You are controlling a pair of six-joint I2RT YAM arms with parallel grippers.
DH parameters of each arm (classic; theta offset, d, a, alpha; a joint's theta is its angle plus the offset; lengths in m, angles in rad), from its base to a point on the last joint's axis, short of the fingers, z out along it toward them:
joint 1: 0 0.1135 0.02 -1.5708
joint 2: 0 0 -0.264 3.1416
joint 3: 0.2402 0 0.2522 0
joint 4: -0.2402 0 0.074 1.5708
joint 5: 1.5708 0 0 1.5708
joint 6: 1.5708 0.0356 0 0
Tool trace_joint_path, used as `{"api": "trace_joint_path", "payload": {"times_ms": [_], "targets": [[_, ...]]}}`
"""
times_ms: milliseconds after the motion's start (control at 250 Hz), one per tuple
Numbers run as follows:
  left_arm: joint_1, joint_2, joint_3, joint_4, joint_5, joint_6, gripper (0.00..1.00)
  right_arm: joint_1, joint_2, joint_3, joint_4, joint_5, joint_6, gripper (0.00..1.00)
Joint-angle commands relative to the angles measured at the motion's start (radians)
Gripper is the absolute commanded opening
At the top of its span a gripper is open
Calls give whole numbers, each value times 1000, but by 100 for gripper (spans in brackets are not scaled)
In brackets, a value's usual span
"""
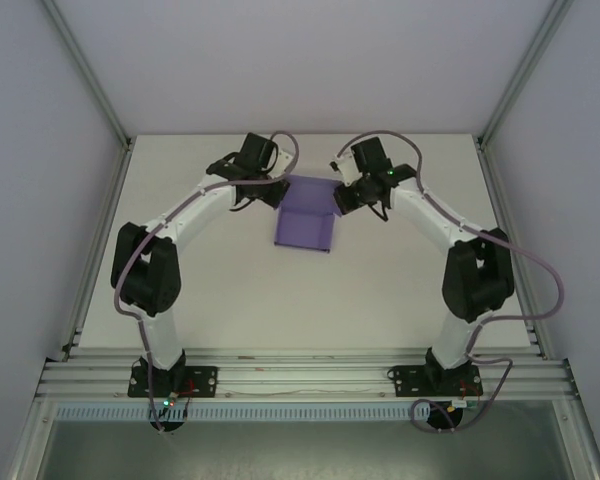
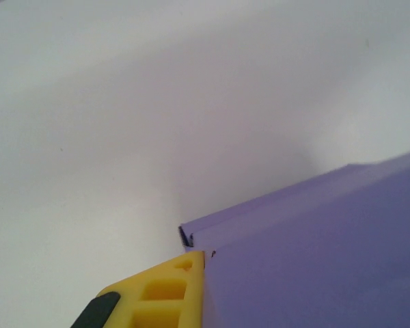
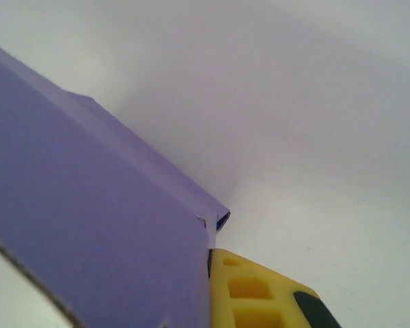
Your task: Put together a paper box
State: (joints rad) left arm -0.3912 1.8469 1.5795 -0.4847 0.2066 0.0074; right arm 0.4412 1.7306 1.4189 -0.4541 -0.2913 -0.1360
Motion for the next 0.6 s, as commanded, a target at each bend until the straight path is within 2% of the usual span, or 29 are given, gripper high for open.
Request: {"api": "trace_joint_path", "payload": {"times_ms": [0, 124, 312, 404, 476, 596], "targets": [[-6, -30, -74, 133, -81, -287, 0, 13, -20, -52, 219, 176, 322, 0], [-37, -28, -144, 234, -104, -380, 1, 55, -2, -101, 340, 283, 467, 0], [-49, 4, -112, 166, -149, -373, 1, 75, 33, -60, 314, 294, 437, 1], [-48, -11, -109, 141, -172, -328, 1, 70, 24, -31, 246, 320, 383, 8], [-48, -28, -114, 128, -126, -256, 2, 57, 1, -35, 213, 311, 336, 12], [-48, -63, -130, 80, -15, -112, 11, 20, -46, -49, 117, 162, 251, 13]]}}
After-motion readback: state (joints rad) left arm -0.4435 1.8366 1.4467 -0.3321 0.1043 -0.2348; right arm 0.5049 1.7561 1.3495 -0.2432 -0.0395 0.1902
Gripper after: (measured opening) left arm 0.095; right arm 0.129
